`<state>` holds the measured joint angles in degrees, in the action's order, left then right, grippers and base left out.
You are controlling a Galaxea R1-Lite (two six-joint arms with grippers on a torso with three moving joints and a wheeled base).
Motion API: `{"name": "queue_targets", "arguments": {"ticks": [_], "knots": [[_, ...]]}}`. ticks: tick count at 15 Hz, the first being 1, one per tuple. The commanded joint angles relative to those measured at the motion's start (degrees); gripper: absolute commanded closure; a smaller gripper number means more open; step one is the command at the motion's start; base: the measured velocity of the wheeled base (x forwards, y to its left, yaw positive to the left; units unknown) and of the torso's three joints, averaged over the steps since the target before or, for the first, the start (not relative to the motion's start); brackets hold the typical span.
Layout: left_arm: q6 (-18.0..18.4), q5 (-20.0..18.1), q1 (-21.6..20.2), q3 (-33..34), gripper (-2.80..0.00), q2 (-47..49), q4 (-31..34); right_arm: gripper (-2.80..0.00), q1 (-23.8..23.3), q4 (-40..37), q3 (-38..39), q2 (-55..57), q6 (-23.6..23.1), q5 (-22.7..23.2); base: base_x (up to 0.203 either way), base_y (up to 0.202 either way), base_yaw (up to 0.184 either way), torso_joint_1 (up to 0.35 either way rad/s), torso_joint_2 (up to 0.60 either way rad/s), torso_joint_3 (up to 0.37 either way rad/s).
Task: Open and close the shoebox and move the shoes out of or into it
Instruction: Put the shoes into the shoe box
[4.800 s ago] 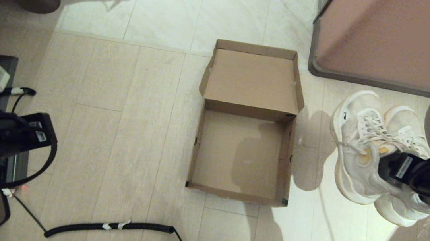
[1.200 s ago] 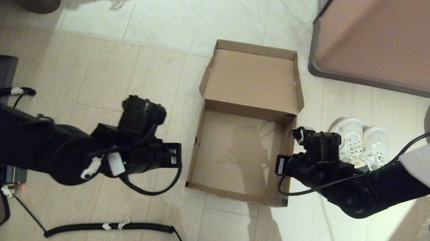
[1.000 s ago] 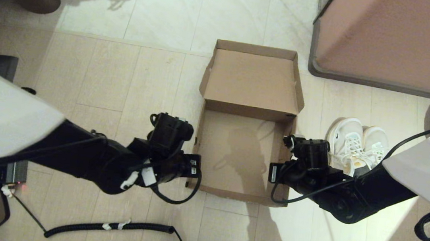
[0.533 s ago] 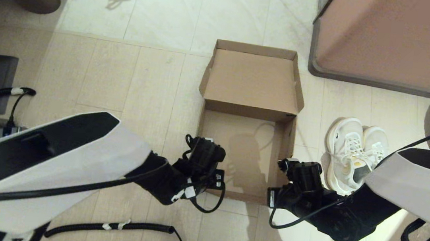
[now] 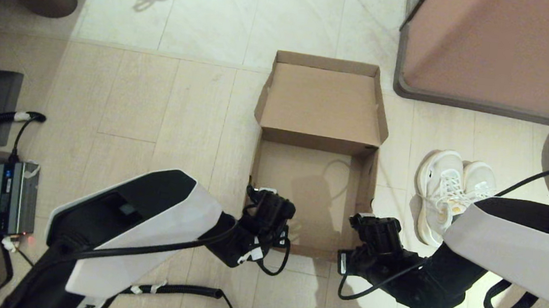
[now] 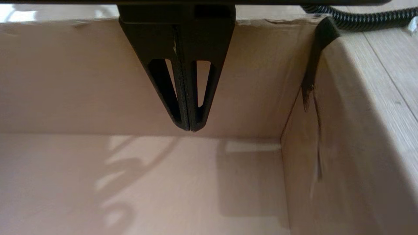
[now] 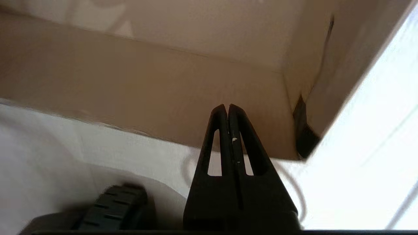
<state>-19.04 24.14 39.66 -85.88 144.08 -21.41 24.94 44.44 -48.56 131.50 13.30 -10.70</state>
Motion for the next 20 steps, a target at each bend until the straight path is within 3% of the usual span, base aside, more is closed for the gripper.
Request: {"name": "queue_targets", "arguments": {"ticks": [1, 7, 15, 20], "knots": [[-0.15, 0.35, -0.02, 0.19, 0.0, 1.67, 0.0, 0.0, 0.02, 0.62, 0.91, 1.9, 0.3, -0.72, 0.0, 0.0, 0.0, 0.0, 0.0, 0.0], [-0.21, 2.01, 0.53, 4.02, 0.0, 0.52, -0.04, 0.0, 0.1, 1.57, 3.97, 1.89, 0.32, -1.64, 0.0, 0.0, 0.0, 0.0, 0.0, 0.0], [-2.31, 5.54, 3.1, 14.78, 0.0, -4.21, 0.14, 0.0, 1.21, 12.54, 13.1, 0.94, 0.15, -3.2, 0.0, 0.0, 0.0, 0.0, 0.0, 0.0], [-3.19, 5.66, 2.08, 16.95, 0.0, -9.41, 0.43, 0.0, 3.62, 15.62, 14.63, -8.39, 0.1, -4.55, 0.0, 0.0, 0.0, 0.0, 0.0, 0.0]]}}
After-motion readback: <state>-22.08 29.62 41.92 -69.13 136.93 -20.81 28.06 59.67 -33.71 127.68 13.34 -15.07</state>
